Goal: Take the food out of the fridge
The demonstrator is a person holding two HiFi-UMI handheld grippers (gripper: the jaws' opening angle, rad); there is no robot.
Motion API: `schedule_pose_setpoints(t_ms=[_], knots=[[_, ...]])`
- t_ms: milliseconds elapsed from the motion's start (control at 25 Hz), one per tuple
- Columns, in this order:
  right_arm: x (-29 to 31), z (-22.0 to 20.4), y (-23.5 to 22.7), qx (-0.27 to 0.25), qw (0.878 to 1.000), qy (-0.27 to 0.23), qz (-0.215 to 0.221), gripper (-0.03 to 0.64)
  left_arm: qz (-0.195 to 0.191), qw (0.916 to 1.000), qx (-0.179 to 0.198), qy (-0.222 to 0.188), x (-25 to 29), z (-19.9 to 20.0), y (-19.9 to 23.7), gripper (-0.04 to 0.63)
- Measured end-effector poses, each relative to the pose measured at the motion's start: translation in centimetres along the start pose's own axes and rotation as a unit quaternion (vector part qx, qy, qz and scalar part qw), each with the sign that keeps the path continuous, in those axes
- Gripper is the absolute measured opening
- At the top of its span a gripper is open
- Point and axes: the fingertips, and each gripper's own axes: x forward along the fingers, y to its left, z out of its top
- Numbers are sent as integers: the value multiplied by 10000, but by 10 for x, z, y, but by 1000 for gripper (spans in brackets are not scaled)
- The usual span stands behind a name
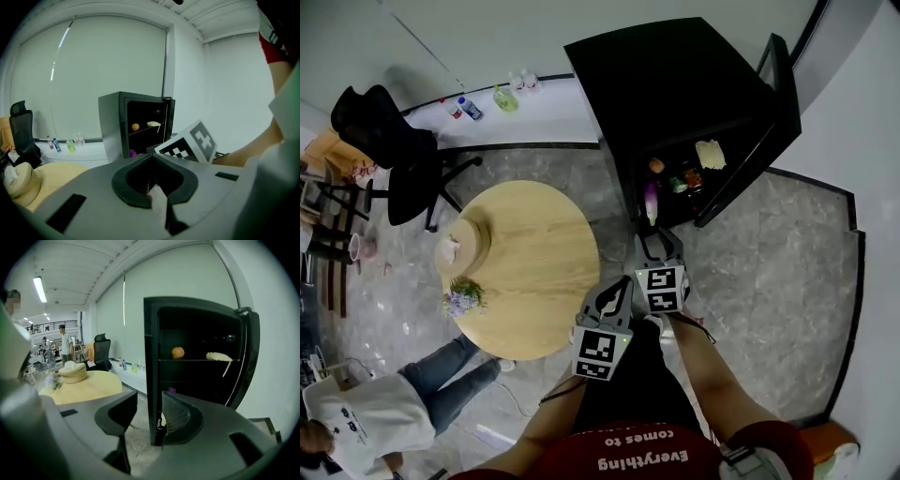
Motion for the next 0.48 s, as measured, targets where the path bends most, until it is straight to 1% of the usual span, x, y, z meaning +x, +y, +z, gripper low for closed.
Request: schedule_pose_setpoints(t_ms=[160,280,480], knots=[[43,-27,-29,-53,9989,436,-164,158,-15,9999,34,159,23,-12,10,2],[71,-42,-45,-65,9975,673,-185,186,-72,9996,94,258,39,-19,14,2],[108,-60,-64,-17,9946,1024,-173,189,-144,9989,171,400,75,-32,19,2]])
